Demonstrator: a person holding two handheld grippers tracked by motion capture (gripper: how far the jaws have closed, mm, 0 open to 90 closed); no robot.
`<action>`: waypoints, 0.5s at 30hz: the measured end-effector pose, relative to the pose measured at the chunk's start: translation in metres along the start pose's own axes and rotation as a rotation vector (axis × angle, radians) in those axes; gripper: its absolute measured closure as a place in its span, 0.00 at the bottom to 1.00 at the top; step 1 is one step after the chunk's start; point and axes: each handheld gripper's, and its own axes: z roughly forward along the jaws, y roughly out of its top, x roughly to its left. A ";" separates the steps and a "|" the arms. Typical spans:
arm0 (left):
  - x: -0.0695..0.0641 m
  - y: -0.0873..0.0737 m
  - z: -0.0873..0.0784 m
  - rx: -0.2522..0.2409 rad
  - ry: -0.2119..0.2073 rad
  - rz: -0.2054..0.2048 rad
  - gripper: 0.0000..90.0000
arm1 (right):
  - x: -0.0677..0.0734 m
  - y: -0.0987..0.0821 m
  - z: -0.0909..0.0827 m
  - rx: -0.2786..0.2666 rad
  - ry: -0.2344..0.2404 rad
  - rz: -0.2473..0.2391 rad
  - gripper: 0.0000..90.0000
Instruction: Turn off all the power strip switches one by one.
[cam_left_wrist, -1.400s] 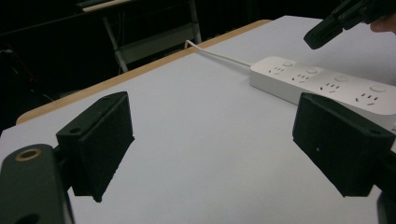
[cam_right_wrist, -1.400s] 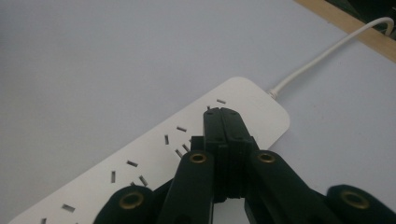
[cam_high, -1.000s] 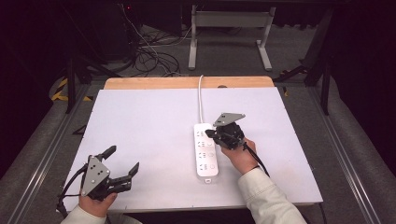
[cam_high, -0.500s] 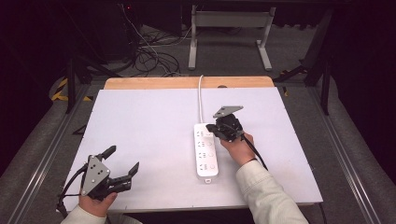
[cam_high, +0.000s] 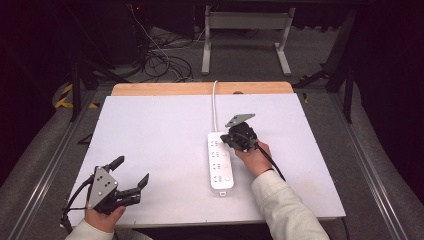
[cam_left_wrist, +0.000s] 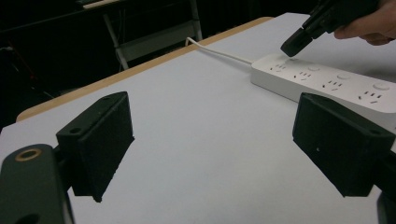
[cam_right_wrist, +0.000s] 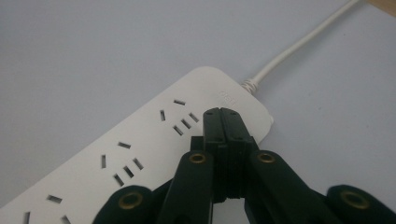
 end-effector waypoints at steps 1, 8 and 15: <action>0.000 0.000 0.000 0.000 0.000 0.000 0.14 | 0.000 0.000 0.001 0.001 0.000 0.001 1.00; 0.000 0.000 0.000 -0.001 0.000 0.000 0.14 | 0.001 0.000 0.004 0.014 0.004 0.001 1.00; 0.000 0.000 0.000 -0.002 0.002 0.002 0.14 | 0.003 -0.001 0.006 0.024 -0.005 -0.014 1.00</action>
